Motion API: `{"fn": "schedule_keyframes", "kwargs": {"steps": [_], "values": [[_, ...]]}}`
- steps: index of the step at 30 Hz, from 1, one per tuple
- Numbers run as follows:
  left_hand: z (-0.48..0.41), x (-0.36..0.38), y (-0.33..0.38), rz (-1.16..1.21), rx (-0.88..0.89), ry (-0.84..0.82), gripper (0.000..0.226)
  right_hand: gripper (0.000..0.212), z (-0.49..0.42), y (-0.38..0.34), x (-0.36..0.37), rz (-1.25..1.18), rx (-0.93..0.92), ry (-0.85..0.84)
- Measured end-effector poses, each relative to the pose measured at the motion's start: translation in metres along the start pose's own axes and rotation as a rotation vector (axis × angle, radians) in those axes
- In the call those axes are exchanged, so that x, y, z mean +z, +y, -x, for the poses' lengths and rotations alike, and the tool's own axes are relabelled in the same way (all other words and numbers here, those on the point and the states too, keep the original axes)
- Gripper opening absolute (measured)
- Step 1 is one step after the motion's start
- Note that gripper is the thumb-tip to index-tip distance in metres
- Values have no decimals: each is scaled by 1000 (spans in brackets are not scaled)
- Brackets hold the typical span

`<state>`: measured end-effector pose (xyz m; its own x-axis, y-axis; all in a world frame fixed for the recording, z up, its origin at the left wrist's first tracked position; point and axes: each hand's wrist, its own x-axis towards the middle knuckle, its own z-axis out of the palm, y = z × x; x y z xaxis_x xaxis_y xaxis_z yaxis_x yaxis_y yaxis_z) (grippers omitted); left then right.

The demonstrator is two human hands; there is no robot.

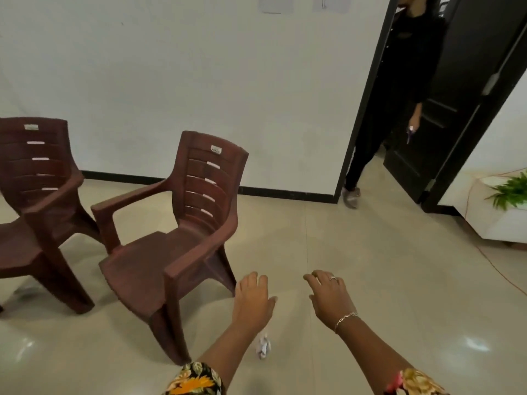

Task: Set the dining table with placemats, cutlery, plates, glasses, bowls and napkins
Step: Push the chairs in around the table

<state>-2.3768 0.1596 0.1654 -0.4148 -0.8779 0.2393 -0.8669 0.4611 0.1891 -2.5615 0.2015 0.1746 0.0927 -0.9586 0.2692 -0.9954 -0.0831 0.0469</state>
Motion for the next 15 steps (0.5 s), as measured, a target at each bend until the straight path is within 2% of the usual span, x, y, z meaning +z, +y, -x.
{"fn": "schedule_keyframes", "kwargs": {"steps": [7,12,15], "values": [[-164,46,2,6,-7,13,55,62,-139,100,60,-51,-20,60],[-295,89,19,42,-86,58,54,62,-247,189,102,-71,-81,71],[-373,99,34,88,-133,19,54,61,-310,239,112,-74,-126,52]]}}
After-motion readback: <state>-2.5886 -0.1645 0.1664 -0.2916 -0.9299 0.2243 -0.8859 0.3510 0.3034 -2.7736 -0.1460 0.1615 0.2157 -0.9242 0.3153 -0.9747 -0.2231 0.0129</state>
